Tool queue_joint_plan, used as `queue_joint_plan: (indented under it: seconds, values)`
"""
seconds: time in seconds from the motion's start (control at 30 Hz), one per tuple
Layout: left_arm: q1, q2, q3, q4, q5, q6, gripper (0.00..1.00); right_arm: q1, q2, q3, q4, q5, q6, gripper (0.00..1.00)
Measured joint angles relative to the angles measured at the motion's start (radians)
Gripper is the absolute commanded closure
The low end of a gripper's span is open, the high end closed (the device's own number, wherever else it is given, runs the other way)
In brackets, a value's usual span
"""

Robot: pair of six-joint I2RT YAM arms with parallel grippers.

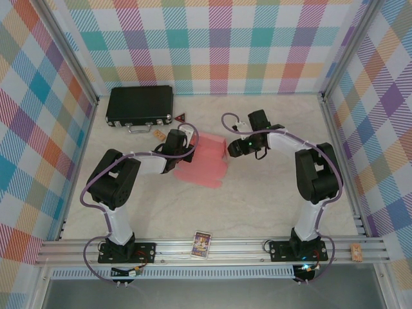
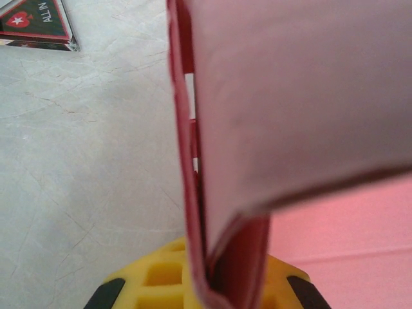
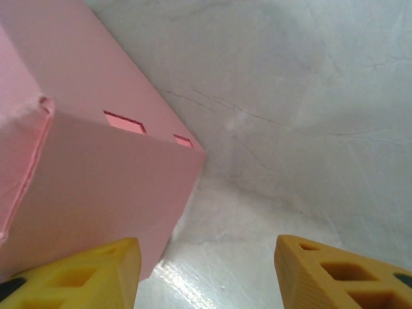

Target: Fold the paper box

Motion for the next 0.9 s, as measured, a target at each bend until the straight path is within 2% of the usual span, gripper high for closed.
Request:
queue_joint_plan:
  seconds: [0.53, 0.9]
  values:
    - [-0.003, -0.002, -0.004, 0.0, -0.043, -0.036, 0.97, 0.029, 0.009, 0.0, 0.014, -0.04, 0.12, 0.59]
    - [-0.003, -0.002, -0.004, -0.001, -0.044, -0.036, 0.97, 0.029, 0.009, 0.006, -0.076, -0.07, 0.115, 0.49]
